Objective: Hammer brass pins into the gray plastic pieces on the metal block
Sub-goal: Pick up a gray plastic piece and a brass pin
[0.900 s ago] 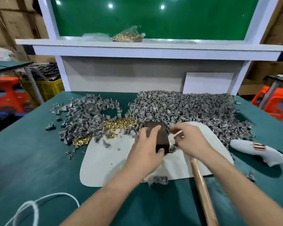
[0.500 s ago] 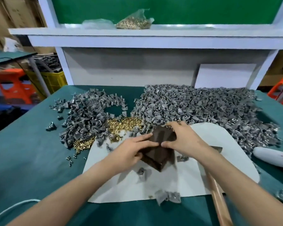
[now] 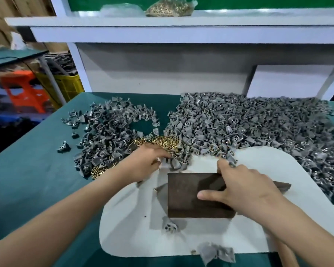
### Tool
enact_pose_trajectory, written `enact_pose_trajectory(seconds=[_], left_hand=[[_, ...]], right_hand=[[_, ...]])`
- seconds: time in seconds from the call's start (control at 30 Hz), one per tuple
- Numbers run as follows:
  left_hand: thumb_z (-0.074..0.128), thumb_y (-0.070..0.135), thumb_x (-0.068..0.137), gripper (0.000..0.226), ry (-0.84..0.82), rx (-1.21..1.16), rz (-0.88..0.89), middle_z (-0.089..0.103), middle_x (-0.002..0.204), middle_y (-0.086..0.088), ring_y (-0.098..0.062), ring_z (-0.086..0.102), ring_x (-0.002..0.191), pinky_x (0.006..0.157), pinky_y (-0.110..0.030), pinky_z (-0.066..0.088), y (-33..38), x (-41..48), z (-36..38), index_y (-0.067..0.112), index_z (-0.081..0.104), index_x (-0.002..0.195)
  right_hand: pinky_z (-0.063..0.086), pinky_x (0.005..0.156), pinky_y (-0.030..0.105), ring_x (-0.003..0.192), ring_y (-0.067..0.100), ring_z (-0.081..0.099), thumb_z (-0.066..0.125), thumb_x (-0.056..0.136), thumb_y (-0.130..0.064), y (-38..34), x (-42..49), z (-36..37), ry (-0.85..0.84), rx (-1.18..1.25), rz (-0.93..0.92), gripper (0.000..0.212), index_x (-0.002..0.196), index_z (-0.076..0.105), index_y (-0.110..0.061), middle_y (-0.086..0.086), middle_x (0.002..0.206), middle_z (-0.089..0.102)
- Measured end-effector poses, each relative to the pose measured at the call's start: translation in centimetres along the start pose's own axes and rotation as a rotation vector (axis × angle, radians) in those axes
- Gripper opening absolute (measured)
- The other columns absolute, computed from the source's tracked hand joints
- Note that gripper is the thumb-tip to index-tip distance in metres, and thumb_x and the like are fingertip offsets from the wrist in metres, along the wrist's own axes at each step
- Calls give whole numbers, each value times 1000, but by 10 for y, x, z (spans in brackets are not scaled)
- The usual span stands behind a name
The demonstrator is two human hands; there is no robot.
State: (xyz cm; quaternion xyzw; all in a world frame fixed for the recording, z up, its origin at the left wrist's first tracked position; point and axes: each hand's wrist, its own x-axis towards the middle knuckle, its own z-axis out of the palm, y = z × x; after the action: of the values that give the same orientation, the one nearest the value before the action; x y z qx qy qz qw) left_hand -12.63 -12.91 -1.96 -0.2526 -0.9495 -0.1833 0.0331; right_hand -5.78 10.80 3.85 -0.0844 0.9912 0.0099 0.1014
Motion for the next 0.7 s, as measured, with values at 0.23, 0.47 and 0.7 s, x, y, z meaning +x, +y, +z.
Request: enact_pose_trajectory(seconds=[0.23,0.47,0.7], left_hand=[[64,17,91,15,202,-15,-40,64,100,4,-12,59,93,88,-37,49,0,-6,7,17,70,104],[69,3,83,27,326,-878,-34,68,78,5,-8,67,83,83,-20,53,78,-25,-10,18,68,105],[64,-8,83,24,399,-1039,-67,71,83,8,-8,67,85,78,-20,53,93,-33,-4,13,69,93]], right_hand=[[50,75,32,82,18,63,58,87,-52,11,20,-9,270,387,-55,22,92,59,-30,-9,82,66],[58,68,32,68,21,69,67,85,-4,-5,16,6,314,1139,-303,16,99,69,-10,5,78,69],[52,63,17,66,11,66,68,77,10,-10,0,9,220,1556,-293,18,86,71,-6,6,73,70]])
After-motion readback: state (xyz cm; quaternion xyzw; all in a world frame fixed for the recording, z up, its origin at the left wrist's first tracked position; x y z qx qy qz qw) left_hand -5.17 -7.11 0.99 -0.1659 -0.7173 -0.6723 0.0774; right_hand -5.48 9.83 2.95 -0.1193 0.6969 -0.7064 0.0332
